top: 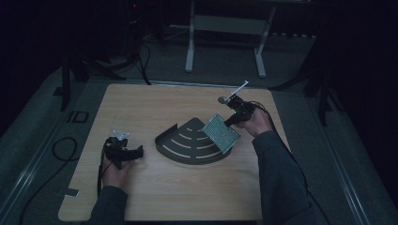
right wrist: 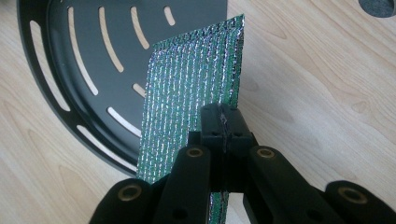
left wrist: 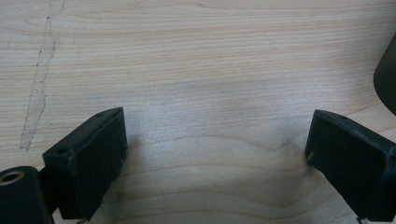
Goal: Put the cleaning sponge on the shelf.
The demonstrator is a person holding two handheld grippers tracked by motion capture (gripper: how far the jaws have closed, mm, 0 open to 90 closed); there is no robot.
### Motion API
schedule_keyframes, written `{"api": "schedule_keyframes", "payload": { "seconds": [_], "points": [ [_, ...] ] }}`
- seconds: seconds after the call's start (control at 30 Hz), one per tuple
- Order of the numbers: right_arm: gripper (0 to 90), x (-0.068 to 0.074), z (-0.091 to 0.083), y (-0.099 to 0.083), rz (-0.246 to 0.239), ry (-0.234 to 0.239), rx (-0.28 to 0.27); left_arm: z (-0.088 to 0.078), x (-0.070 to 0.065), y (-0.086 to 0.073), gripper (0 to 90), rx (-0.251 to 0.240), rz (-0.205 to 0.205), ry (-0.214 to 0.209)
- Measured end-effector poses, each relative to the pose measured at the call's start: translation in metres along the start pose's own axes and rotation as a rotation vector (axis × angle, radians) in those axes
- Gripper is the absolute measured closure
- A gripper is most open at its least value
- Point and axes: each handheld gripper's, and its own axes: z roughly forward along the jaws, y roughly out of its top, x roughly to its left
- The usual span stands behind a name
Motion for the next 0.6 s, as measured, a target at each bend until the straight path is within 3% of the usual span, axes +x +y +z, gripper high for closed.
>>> {"api": "schedule_keyframes", "payload": {
  "seconds": [0.6],
  "points": [
    [89.6, 0.0003, 0.0103, 0.0042, 0.004, -0.027, -0.009, 0.0000, 0.0000, 0.0000, 6.0, 0.000, 0.000, 0.000]
  ]
}}
